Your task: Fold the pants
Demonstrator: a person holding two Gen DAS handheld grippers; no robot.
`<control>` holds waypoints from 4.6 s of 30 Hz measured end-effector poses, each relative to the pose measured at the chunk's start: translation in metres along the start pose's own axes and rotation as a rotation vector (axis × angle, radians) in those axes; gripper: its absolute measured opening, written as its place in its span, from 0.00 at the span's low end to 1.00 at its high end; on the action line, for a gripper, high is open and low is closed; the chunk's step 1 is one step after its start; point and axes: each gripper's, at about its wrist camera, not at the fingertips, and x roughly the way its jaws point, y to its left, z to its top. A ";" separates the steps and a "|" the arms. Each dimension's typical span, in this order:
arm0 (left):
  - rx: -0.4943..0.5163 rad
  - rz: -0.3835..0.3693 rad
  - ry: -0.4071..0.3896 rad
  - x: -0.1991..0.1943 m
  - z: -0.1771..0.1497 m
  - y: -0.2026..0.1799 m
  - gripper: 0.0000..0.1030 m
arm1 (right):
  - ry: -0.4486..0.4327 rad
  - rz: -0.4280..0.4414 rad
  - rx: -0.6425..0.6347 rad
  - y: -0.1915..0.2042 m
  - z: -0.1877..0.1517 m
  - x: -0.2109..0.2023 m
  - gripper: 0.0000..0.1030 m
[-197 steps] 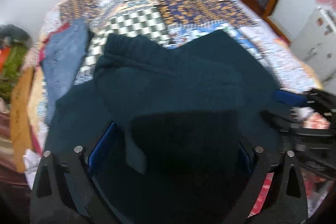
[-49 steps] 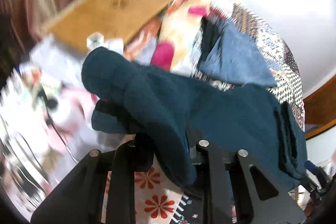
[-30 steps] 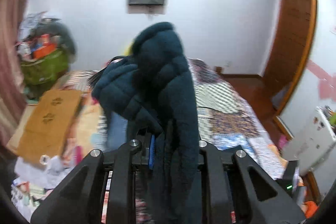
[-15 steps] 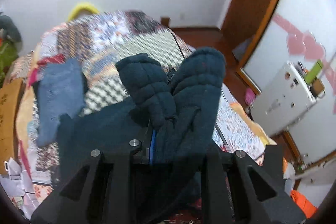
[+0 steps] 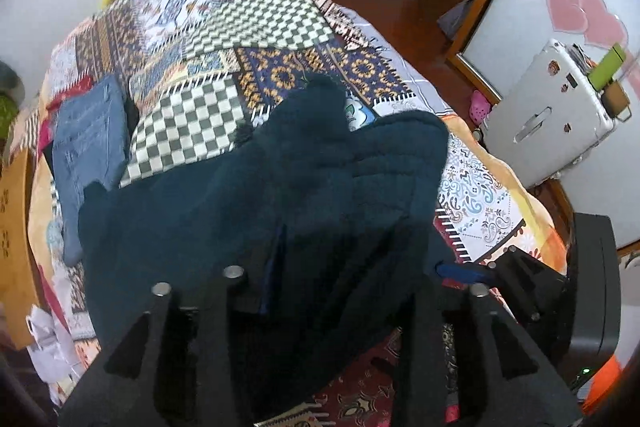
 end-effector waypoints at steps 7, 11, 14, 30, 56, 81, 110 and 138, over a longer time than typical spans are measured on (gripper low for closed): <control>-0.034 -0.025 -0.001 -0.015 -0.012 0.008 0.65 | 0.002 -0.002 0.013 0.001 -0.003 -0.003 0.89; -0.050 -0.045 -0.027 -0.035 -0.023 0.013 0.79 | 0.003 -0.003 0.015 0.001 -0.003 -0.004 0.89; -0.069 -0.045 -0.063 -0.051 -0.030 0.022 0.82 | 0.008 -0.001 0.021 -0.001 -0.004 -0.002 0.89; -0.232 0.171 -0.024 0.012 0.000 0.141 0.91 | 0.022 -0.004 0.017 0.003 -0.002 0.003 0.90; -0.249 0.188 0.065 0.013 -0.092 0.213 1.00 | 0.001 -0.039 -0.013 0.014 0.005 -0.010 0.90; -0.184 -0.054 0.046 -0.043 -0.154 0.106 1.00 | -0.051 -0.028 -0.087 0.047 -0.009 -0.029 0.90; -0.100 -0.097 0.140 0.044 -0.049 0.164 1.00 | 0.093 0.133 0.125 -0.004 0.042 0.039 0.79; -0.274 -0.038 -0.003 -0.004 -0.063 0.216 0.69 | -0.040 0.072 -0.172 0.039 0.116 0.037 0.72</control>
